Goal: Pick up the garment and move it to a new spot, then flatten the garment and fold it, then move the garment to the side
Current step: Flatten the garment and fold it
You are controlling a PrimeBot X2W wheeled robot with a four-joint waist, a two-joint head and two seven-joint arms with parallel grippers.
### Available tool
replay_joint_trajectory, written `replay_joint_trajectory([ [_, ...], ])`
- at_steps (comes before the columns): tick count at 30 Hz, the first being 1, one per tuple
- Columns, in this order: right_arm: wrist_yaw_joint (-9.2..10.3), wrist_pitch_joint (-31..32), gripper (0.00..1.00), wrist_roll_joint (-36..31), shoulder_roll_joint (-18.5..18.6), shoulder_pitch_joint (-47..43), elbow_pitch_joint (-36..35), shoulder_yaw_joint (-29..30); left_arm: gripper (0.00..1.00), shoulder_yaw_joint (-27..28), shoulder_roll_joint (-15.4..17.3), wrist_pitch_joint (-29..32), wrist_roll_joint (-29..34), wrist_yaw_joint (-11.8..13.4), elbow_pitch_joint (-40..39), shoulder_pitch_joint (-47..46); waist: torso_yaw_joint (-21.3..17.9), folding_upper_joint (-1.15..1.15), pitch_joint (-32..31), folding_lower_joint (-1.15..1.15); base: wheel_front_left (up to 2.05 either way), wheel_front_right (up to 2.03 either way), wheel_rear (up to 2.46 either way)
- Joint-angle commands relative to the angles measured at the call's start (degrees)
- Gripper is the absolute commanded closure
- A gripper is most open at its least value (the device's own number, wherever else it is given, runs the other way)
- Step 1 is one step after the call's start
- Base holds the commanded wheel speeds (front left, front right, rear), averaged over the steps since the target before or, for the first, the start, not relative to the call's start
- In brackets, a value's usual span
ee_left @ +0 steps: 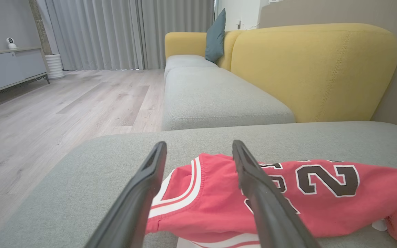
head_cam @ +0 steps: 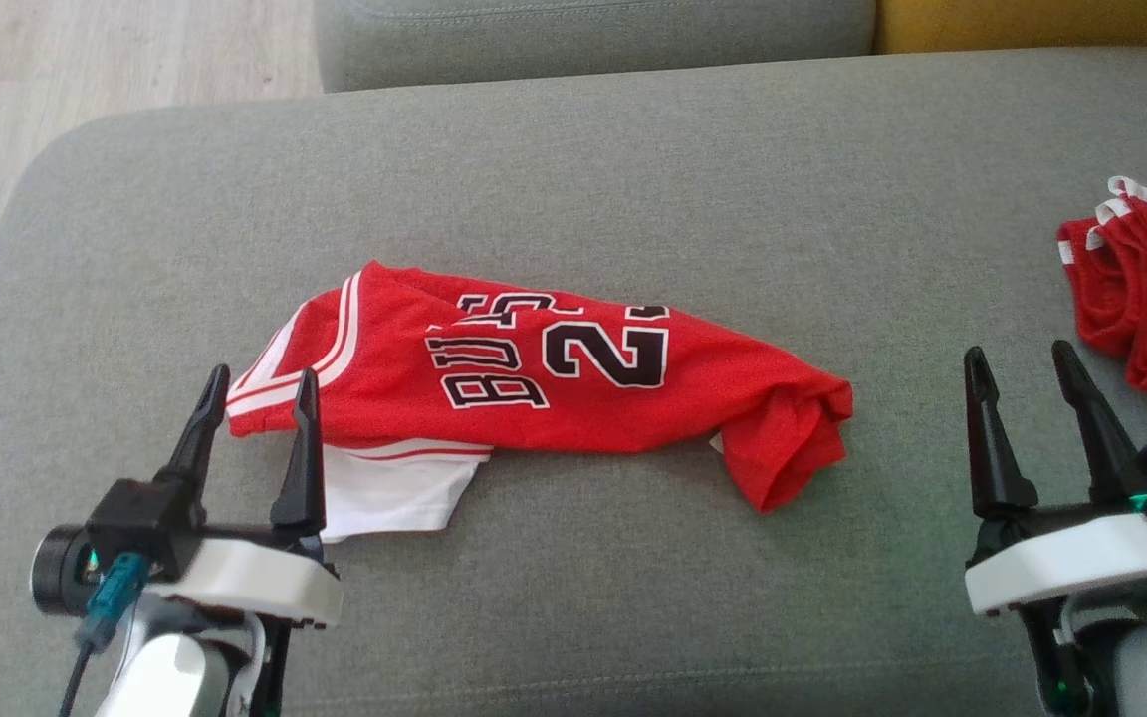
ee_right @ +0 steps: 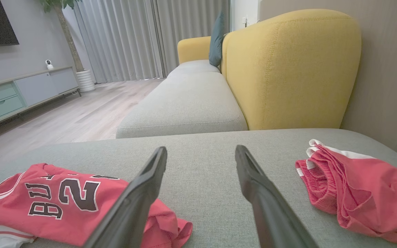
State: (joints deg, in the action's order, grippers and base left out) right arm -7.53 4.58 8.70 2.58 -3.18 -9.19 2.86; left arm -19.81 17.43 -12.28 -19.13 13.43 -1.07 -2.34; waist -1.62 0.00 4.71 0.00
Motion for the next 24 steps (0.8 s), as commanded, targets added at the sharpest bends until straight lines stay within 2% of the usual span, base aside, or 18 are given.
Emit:
replay_joint_trajectory([
  [1, 0.04, 0.07, 0.00, 0.47, 0.31, 1.18, -2.12, -1.19, 0.00, 1.96, 1.43, -0.17, 0.18, 0.41, -2.01, -2.24, -0.01, 0.00, 0.02, 0.00, 0.00, 0.00, 0.00],
  [16, 0.04, 0.59, 0.00, 0.72, 0.30, 1.06, -1.22, -0.96, 0.00, 1.51, 1.42, -1.06, -0.25, -0.28, -0.97, -3.17, 0.58, 0.00, 0.42, 0.00, 0.00, 0.00, 0.00],
  [21, 0.04, 1.33, 0.00, 0.55, 0.64, 1.56, 1.70, -1.51, 0.00, 1.04, 1.53, -1.22, 0.58, -0.21, -1.41, -4.49, 1.07, 0.00, 2.28, 0.00, 0.00, 0.00, 0.00],
  [24, 0.04, 0.82, 0.00, 0.98, 1.24, 3.60, 6.02, -1.40, 0.00, 0.52, 1.45, -1.28, 1.13, -0.33, -2.00, -5.94, 1.45, 0.00, 4.61, 0.00, 0.00, 0.00, 0.00],
])
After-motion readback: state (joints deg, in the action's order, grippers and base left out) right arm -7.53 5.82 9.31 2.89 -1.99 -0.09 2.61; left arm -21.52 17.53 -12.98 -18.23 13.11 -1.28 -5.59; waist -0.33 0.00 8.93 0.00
